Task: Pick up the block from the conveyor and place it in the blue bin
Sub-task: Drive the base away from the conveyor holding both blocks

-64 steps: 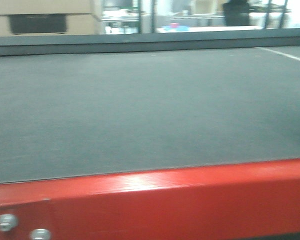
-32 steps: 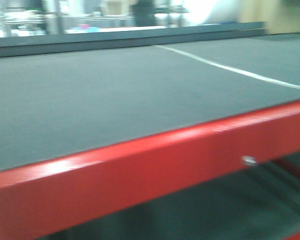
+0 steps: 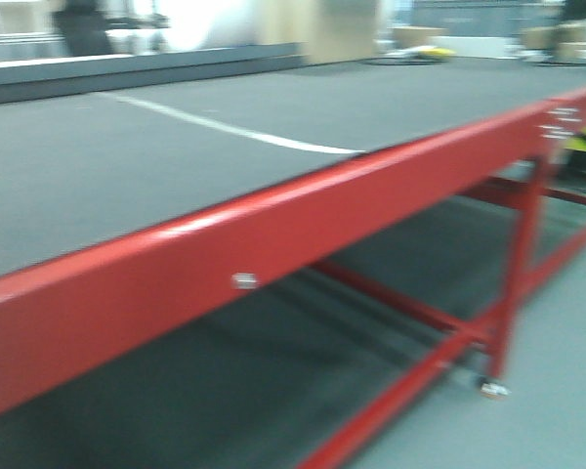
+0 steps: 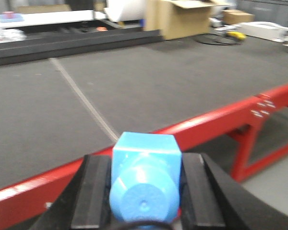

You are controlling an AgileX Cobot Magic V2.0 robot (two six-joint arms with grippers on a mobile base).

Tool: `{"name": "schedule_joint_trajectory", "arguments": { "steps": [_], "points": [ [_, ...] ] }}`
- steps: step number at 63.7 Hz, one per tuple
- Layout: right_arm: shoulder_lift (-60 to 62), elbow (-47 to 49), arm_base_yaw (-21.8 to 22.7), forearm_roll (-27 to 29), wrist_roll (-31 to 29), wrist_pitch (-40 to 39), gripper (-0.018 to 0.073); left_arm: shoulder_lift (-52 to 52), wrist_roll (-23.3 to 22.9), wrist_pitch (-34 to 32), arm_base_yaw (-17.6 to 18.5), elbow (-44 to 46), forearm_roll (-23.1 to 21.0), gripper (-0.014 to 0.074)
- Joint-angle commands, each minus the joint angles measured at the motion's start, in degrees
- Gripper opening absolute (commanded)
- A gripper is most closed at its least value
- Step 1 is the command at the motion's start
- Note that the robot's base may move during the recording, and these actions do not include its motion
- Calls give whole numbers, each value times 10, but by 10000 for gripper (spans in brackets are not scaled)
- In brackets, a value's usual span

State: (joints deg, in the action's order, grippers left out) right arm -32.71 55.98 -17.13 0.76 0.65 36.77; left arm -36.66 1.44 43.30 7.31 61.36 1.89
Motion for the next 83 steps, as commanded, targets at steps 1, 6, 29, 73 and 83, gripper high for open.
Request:
{"name": "schedule_joint_trajectory", "arguments": {
  "steps": [1,6,29,73,83],
  "points": [
    [4,-1,-1,-8,-2,-13,-153,4,-5,-12,4,-1,0,-111],
    [4,-1,-1,-8,-2,-13,-153,4,-5,-12,4,-1,0,-111],
    [4,-1,-1,-8,-2,-13,-153,4,-5,-12,4,-1,0,-111],
    [4,-1,-1,-8,-2,-13,-153,4,-5,-12,4,-1,0,-111],
    [4,-1,-1,-8,-2,-13,-153,4,-5,-12,4,-1,0,-111]
  ]
}}
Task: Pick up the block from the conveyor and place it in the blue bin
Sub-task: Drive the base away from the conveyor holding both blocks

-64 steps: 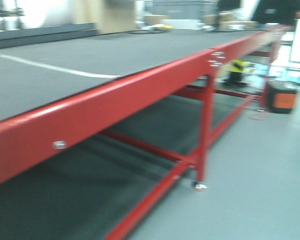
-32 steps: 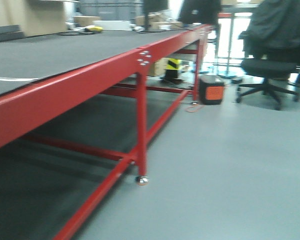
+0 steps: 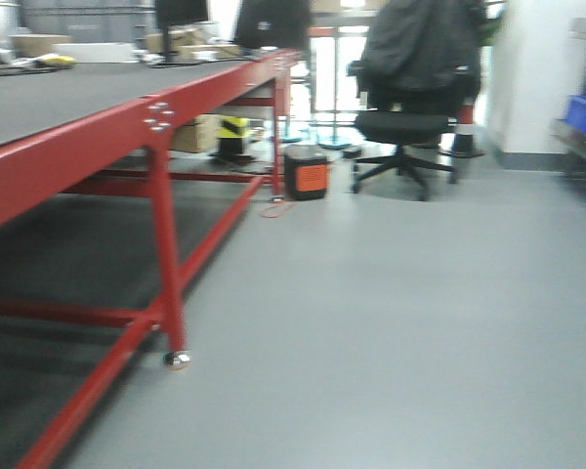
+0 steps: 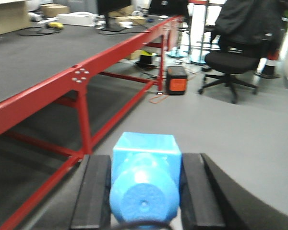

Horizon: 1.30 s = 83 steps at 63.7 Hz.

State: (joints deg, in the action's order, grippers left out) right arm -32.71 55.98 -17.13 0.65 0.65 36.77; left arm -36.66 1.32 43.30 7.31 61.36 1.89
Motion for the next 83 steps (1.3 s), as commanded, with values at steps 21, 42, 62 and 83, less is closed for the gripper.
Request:
{"name": "schedule_joint_trajectory", "arguments": {
  "steps": [21,42,62,83],
  "points": [
    [4,-1,-1,-6,-2,-13,-153,4,-4,-12,4,-1,0,-111],
    [4,-1,-1,-6,-2,-13,-153,4,-4,-12,4,-1,0,-111],
    [4,-1,-1,-6,-2,-13,-153,4,-4,-12,4,-1,0,-111],
    [4,-1,-1,-6,-2,-13,-153,4,-4,-12,4,-1,0,-111]
  ]
}}
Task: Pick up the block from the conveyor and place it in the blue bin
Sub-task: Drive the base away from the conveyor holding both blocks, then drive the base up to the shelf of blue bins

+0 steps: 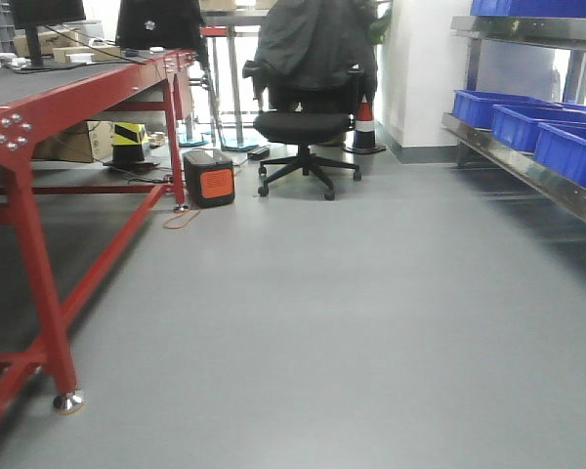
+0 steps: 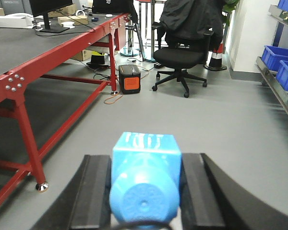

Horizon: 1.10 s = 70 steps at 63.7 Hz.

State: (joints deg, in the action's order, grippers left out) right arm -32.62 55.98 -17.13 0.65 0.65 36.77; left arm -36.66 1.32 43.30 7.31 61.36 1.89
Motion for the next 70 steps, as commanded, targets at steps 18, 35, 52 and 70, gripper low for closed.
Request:
{"name": "schedule_joint_trajectory", "arguments": {
  "steps": [18,35,52,70],
  "points": [
    [3,-1,-1,-6,-2,-13,-153,4,-4,-12,4,-1,0,-111],
    [3,-1,-1,-6,-2,-13,-153,4,-4,-12,4,-1,0,-111],
    [3,-1,-1,-6,-2,-13,-153,4,-4,-12,4,-1,0,-111],
    [3,-1,-1,-6,-2,-13,-153,4,-4,-12,4,-1,0,-111]
  ]
}}
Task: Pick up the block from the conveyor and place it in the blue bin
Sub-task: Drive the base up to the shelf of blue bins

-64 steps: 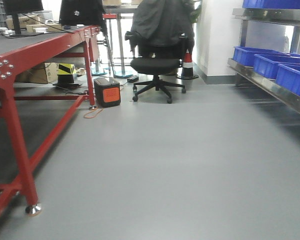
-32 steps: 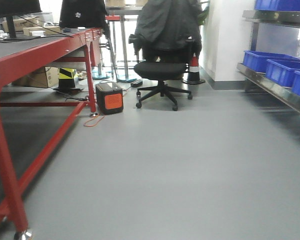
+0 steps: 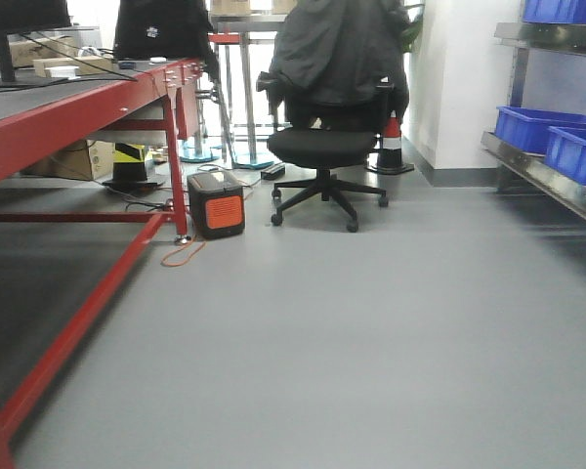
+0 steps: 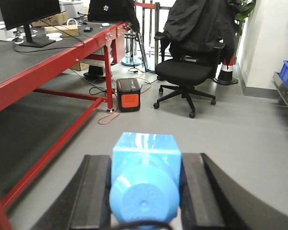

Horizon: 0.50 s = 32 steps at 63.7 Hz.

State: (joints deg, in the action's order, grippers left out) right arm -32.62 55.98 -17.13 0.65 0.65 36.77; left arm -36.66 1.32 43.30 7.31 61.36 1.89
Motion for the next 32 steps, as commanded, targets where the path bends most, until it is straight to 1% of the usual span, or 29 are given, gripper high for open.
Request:
{"name": "schedule_joint_trajectory", "arguments": {
  "steps": [1,32],
  "points": [
    [3,-1,-1,-6,-2,-13,-153,4,-4,-12,4,-1,0,-111],
    [3,-1,-1,-6,-2,-13,-153,4,-4,-12,4,-1,0,-111]
  ]
}}
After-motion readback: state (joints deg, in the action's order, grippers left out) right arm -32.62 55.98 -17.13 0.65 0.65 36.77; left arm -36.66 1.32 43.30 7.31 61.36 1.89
